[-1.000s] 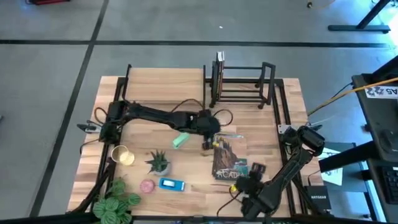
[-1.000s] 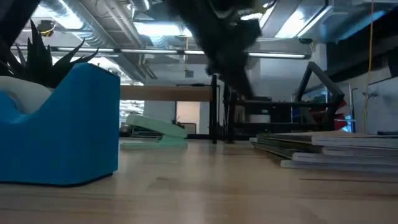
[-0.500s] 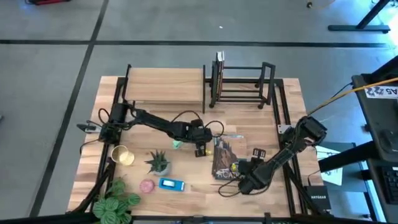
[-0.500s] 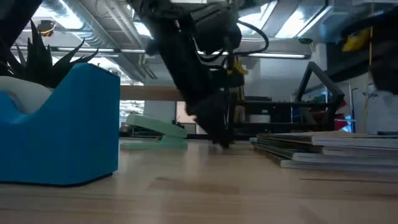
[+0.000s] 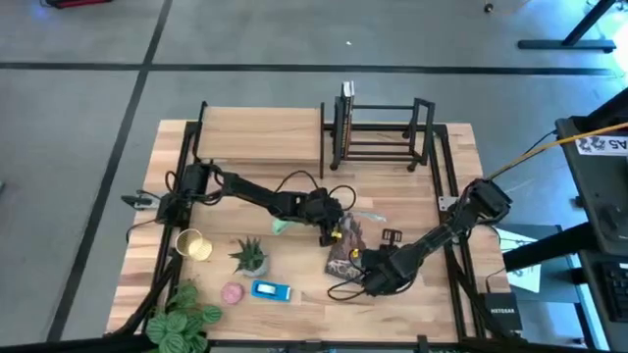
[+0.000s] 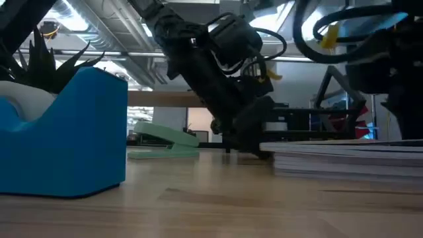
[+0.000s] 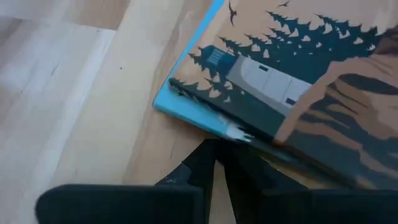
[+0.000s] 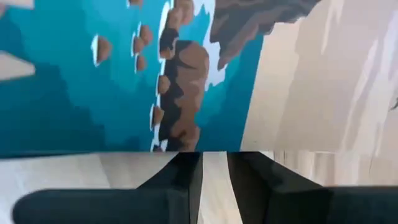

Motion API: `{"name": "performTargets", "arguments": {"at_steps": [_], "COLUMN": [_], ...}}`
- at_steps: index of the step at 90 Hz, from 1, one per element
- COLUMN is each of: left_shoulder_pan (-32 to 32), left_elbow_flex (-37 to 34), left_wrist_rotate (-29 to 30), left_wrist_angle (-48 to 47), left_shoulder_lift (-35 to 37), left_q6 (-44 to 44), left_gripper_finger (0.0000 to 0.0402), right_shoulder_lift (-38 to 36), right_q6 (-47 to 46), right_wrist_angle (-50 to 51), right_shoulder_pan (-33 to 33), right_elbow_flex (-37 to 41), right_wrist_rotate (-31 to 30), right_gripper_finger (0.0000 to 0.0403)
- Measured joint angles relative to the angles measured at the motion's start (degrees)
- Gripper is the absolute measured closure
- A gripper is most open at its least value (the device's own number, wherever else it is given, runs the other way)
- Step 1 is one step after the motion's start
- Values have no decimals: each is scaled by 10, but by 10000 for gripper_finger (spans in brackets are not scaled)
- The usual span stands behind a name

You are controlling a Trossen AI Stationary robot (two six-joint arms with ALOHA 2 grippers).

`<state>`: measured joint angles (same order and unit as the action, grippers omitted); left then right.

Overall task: Stock shelves
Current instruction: Remove the brown blue book from the bookshelf

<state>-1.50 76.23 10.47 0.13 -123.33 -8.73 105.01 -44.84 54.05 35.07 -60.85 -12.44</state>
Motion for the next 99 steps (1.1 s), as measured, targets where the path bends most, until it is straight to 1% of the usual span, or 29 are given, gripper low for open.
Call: {"name": "performTargets", "arguments": {"at_steps": [15, 21, 31, 39, 46, 57, 71, 85, 92, 99], "left_shoulder_pan": [-6, -14, -28, -35, -37, -41, -54, -56, -55, -57], "left_elbow_flex": [0, 1, -2, -1, 0, -1, 0, -3, -1, 0], "left_wrist_rotate": [6, 28, 67, 73, 73, 62, 54, 70, 84, 88], "left_wrist_angle": [-10, -32, -97, -111, -103, -87, -28, 17, 15, -7], "left_shoulder_lift": [2, 10, 38, 51, 52, 30, 14, 9, 10, 13], "left_q6": [-11, -14, -19, -30, -41, -65, -78, -74, -74, -76], "left_gripper_finger": [380, 380, 380, 380, 380, 380, 380, 380, 380, 380], "right_shoulder_lift": [0, 0, 0, 0, 0, 0, -1, -1, -1, -6], "right_q6": [-17, -34, -46, -46, -48, -50, -48, -49, -62, -86], "right_wrist_angle": [38, 61, 78, 78, 65, 19, 2, 6, 14, 44], "right_shoulder_pan": [1, 8, 26, 37, 37, 31, 22, 20, 21, 25], "right_elbow_flex": [-1, -2, -2, -2, 4, 15, 17, 17, 15, 11], "right_wrist_rotate": [0, 8, 21, 16, 7, -18, -42, -41, -44, -45], "right_gripper_finger": [343, 343, 343, 343, 343, 343, 343, 343, 343, 343]}}
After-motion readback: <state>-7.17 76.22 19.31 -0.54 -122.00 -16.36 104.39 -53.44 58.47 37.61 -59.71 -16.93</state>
